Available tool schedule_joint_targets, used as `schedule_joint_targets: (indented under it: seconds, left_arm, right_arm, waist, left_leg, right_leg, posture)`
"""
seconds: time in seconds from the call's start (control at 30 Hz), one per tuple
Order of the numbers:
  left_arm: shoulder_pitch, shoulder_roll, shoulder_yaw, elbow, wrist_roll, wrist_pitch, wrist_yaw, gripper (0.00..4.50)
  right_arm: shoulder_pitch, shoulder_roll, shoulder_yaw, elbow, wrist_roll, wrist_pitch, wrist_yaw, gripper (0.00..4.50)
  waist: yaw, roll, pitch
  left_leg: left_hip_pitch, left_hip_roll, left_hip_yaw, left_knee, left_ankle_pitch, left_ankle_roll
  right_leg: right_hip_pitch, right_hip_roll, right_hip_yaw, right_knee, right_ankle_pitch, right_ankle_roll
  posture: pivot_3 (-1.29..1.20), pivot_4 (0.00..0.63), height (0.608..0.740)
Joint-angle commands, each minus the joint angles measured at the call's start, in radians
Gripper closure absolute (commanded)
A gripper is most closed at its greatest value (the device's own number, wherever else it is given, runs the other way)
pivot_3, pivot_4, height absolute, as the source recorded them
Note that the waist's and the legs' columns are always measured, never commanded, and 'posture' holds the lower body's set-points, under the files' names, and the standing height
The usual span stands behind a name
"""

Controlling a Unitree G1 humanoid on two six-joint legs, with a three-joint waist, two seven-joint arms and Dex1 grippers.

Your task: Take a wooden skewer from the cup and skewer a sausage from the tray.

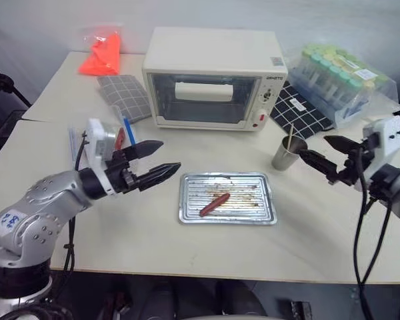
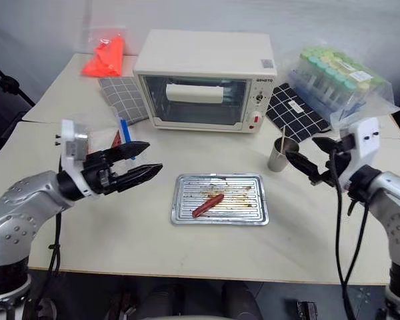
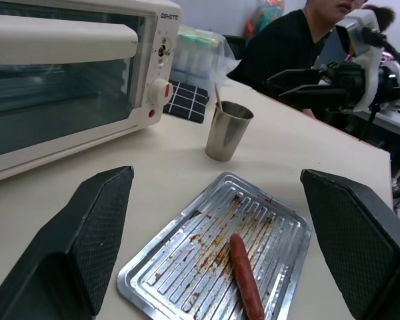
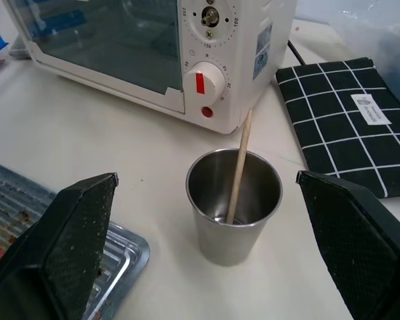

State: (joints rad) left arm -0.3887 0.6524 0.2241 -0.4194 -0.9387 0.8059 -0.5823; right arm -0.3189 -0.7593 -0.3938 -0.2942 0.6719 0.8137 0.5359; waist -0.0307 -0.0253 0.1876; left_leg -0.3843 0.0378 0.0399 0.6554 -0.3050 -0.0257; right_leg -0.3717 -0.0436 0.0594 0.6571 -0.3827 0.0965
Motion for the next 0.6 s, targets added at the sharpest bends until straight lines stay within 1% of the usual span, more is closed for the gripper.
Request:
schedule_joint_targets:
  seconds: [0.03, 0.13, 0.33, 0.43, 0.6]
  left_arm:
    - [-0.070, -0.027, -0.027, 0.012, -0.006, -0.010, -0.009, 0.26]
    - [-0.111, -0.048, -0.067, 0.026, 0.021, -0.022, -0.024, 0.26]
    - [-0.148, -0.086, -0.093, 0.040, 0.043, -0.031, -0.023, 0.26]
    - [-0.142, -0.090, -0.093, 0.032, 0.051, -0.031, -0.028, 0.22]
    - [-0.139, -0.093, -0.093, 0.023, 0.061, -0.032, -0.023, 0.22]
  right_arm:
    - [-0.069, 0.027, 0.036, 0.029, -0.031, -0.021, -0.040, 0.00]
    - [-0.130, 0.063, 0.088, 0.086, -0.077, -0.042, -0.070, 0.00]
    - [-0.231, 0.107, 0.150, 0.237, -0.168, -0.087, -0.102, 0.00]
    - [-0.268, 0.128, 0.165, 0.300, -0.196, -0.121, -0.098, 0.58]
    - [-0.310, 0.156, 0.162, 0.370, -0.215, -0.136, -0.103, 1.89]
  waist:
    - [0.001, 0.000, 0.000]
    - [-0.001, 0.000, 0.000]
    - [-0.001, 0.000, 0.000]
    - [-0.001, 0.000, 0.000]
    - [-0.002, 0.000, 0.000]
  left_leg:
    - [-0.007, 0.000, 0.000, 0.005, 0.000, 0.000]
    - [-0.007, 0.000, -0.001, 0.007, 0.000, 0.001]
    - [-0.006, 0.000, -0.001, 0.009, 0.001, 0.001]
    - [-0.006, 0.000, -0.001, 0.008, 0.001, 0.001]
    - [-0.006, 0.000, -0.001, 0.008, 0.000, 0.001]
  right_leg:
    - [-0.006, 0.000, 0.000, 0.003, 0.000, 0.000]
    - [-0.005, 0.000, 0.000, 0.004, 0.000, 0.000]
    - [-0.005, 0.000, 0.000, 0.006, 0.000, 0.001]
    - [-0.005, 0.000, 0.000, 0.005, 0.000, 0.001]
    - [-0.005, 0.000, 0.000, 0.006, 0.000, 0.001]
  posture:
    - [0.00, 0.150, 0.740]
    - [0.00, 0.150, 0.740]
    - [0.00, 0.150, 0.740]
    - [0.00, 0.150, 0.740]
    - [0.00, 0.150, 0.740]
